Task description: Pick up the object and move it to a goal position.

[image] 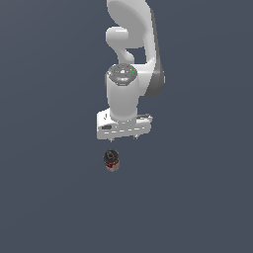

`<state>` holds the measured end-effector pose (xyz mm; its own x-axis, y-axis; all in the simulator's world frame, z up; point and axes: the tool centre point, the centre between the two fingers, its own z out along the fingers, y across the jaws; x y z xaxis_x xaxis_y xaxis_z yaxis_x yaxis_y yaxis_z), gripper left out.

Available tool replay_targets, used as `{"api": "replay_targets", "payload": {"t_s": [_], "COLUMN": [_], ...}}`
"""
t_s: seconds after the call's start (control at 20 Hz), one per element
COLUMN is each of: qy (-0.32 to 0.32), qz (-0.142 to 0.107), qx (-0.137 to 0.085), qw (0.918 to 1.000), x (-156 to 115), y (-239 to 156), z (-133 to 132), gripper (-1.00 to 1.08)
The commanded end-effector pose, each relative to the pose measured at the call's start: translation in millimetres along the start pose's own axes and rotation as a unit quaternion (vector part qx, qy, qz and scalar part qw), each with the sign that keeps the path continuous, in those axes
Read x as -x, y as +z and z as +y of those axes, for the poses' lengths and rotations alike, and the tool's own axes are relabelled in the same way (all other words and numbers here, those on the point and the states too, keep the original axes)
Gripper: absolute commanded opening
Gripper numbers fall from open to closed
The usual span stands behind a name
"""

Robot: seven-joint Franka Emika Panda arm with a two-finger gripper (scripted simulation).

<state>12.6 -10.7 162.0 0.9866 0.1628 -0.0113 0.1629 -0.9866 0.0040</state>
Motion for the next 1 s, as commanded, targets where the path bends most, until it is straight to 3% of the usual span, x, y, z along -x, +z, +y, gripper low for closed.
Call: {"api": "replay_targets", "payload": {"t_s": [0.0,0.3,0.95], "qy": [-0.022,-0.089,-0.199], "qz": [0.000,0.002,0.005], "qx": [0.000,0.000,0.000], "qw": [0.9998,0.9960,0.9801], "x": [-4.6,-17.8,-37.1], "y": [3.2,13.0,31.1], "z": [5.9,24.1,56.4], "gripper": [1.00,1.00,1.00]}}
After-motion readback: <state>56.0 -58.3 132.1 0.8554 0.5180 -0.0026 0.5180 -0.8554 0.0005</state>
